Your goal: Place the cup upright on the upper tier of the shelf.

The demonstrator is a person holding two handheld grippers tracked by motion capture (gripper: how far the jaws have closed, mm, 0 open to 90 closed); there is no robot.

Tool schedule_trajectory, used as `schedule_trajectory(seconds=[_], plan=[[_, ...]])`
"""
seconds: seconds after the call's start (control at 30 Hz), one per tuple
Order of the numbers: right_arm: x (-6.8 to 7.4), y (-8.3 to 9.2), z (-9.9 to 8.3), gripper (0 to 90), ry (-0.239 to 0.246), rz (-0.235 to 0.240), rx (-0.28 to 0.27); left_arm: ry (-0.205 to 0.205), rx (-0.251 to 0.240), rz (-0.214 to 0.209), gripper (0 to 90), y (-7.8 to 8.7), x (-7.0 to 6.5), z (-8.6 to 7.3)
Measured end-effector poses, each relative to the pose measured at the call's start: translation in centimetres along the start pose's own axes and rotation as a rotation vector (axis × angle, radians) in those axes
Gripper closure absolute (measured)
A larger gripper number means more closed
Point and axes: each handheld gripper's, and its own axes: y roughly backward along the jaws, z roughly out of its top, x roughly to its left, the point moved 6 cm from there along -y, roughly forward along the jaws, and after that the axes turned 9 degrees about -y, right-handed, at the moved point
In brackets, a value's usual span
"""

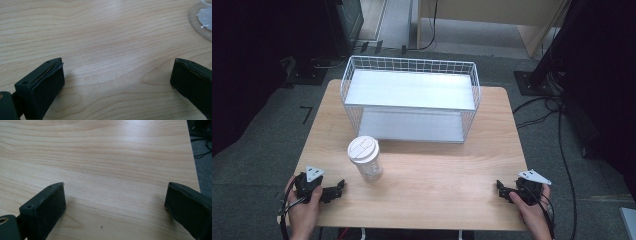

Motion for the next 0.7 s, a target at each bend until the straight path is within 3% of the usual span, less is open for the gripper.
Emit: schedule_trajectory(seconds=[0.1,0.27,0.33,0.37,0.43,0.63,0.7], plan=[[0.0,-0.1,0.1,2.7,0.008,0.006,0.001,0.007,0.007,0.003,0.0,0.2,-0.2,0.0],[0.0,-0.1,0.1,2.4,0.004,0.001,0.003,0.018,-0.043,0.007,0.0,0.9,-0.8,-0.1],[0.1,-0.1,0.1,2.4,0.004,0.001,0.003,0.007,-0.071,-0.05,0.0,1.4,-1.6,0.0],[0.1,-0.1,0.1,2.4,0.003,0.001,0.003,0.007,-0.071,-0.05,0.0,1.4,-1.6,0.0],[0.1,-0.1,0.1,2.4,0.004,0.001,0.003,0.006,-0.1,-0.102,0.0,2.0,-2.3,0.3],[0.1,-0.1,0.1,2.4,0.003,0.001,0.003,-0.019,-0.144,-0.149,0.0,2.7,-4.3,1.2],[0.1,-0.1,0.1,2.4,0.003,0.001,0.003,-0.012,-0.183,-0.177,0.0,3.0,-5.0,1.5]])
